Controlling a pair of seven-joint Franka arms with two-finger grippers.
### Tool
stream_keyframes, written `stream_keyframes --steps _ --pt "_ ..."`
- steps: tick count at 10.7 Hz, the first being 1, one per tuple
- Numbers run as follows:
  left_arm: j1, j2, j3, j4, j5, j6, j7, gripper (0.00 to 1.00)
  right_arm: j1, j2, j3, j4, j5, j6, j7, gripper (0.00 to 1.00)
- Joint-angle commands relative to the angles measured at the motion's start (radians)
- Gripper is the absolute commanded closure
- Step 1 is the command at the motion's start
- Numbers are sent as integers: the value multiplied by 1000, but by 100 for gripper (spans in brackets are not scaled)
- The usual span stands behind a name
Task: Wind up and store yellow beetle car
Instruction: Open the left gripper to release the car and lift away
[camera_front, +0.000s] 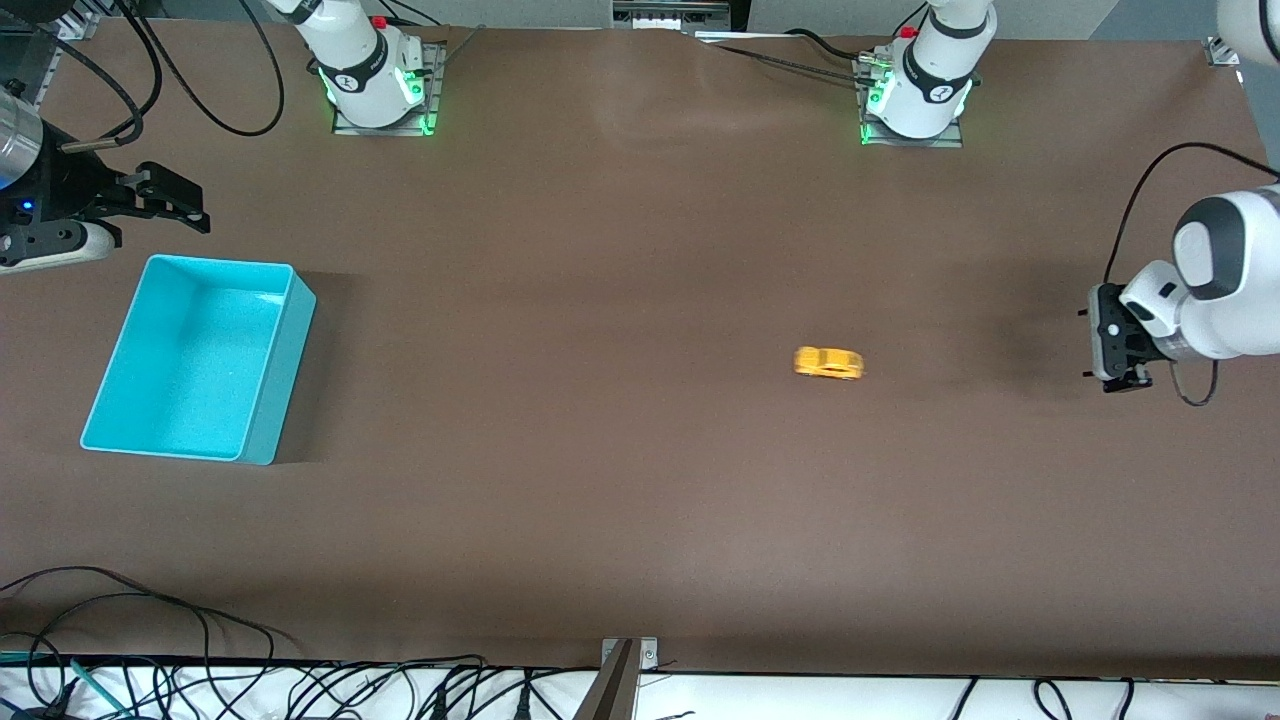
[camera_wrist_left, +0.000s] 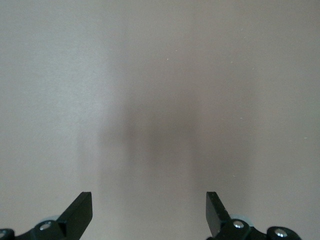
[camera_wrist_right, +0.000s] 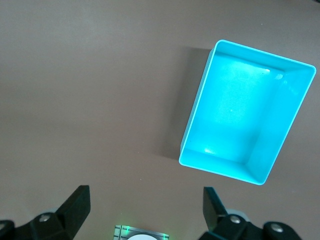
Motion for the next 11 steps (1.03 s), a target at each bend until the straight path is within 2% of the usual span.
stream_keyframes --steps 1,3,5,11 --pt "-6 -2 -28 135 -19 -174 -91 0 -3 -10 2 -7 -7 -14 -15 0" --pt "-8 -4 -60 252 -16 -341 -194 0 -3 -11 2 -7 -7 -15 -15 0" --pt "-8 -2 -77 318 -14 -427 -262 0 -3 -11 2 -7 -6 -15 -15 0" --pt "-8 -28 -102 326 -14 -466 -340 0 -3 -11 2 -7 -7 -15 -15 0"
